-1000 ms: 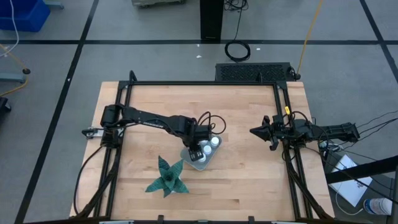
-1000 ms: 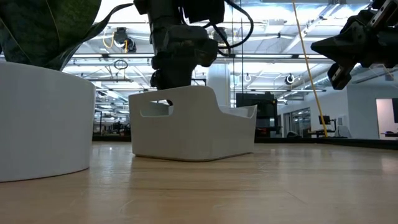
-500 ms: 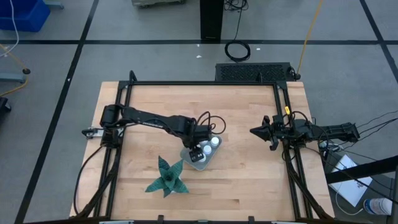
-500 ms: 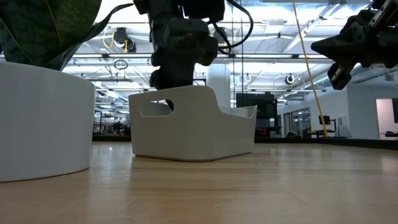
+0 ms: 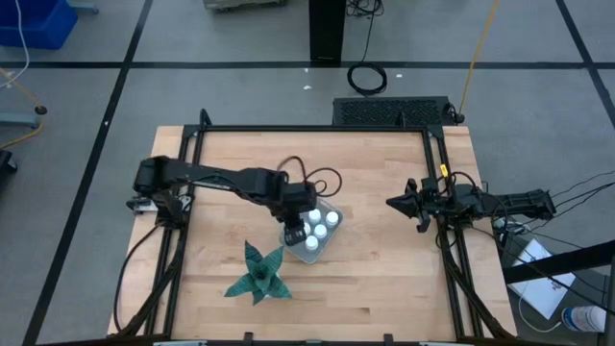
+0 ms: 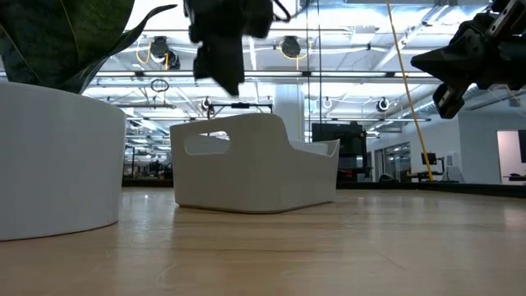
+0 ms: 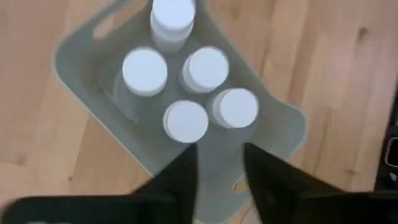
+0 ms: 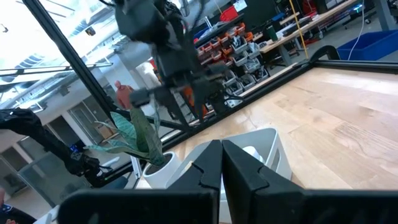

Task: Pick and place pill bottles into a basket
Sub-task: Return to Home Position

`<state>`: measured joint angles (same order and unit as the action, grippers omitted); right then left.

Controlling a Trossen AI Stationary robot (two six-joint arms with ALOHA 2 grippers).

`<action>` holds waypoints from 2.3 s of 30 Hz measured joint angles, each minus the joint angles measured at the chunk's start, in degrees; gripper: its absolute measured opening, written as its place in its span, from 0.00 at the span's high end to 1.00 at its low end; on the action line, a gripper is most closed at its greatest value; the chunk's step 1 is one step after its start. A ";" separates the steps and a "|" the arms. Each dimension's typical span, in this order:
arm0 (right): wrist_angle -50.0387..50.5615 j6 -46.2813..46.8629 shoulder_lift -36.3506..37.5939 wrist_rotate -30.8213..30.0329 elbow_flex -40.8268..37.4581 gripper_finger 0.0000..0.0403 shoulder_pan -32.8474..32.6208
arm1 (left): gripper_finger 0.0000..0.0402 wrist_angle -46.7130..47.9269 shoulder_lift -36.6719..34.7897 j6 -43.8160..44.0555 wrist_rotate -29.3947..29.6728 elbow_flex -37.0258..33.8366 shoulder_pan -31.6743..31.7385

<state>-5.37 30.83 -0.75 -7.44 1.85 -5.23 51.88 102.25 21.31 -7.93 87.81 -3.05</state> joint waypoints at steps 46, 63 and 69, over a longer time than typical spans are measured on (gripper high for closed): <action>-0.04 0.00 -0.02 0.00 0.00 0.99 0.00 | 0.82 -38.26 -87.62 -6.61 8.81 -72.89 -4.92; -0.02 0.00 -0.04 0.00 0.00 0.99 0.00 | 0.80 -37.27 -102.04 -17.67 9.44 -77.59 -6.86; -0.04 0.00 -0.04 0.00 -0.02 0.99 0.00 | 0.80 -50.94 -102.08 -25.62 7.50 -84.75 -6.86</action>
<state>-5.41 30.83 -0.80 -7.44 1.83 -5.23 0.94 0.16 -4.31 -0.43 3.06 -9.91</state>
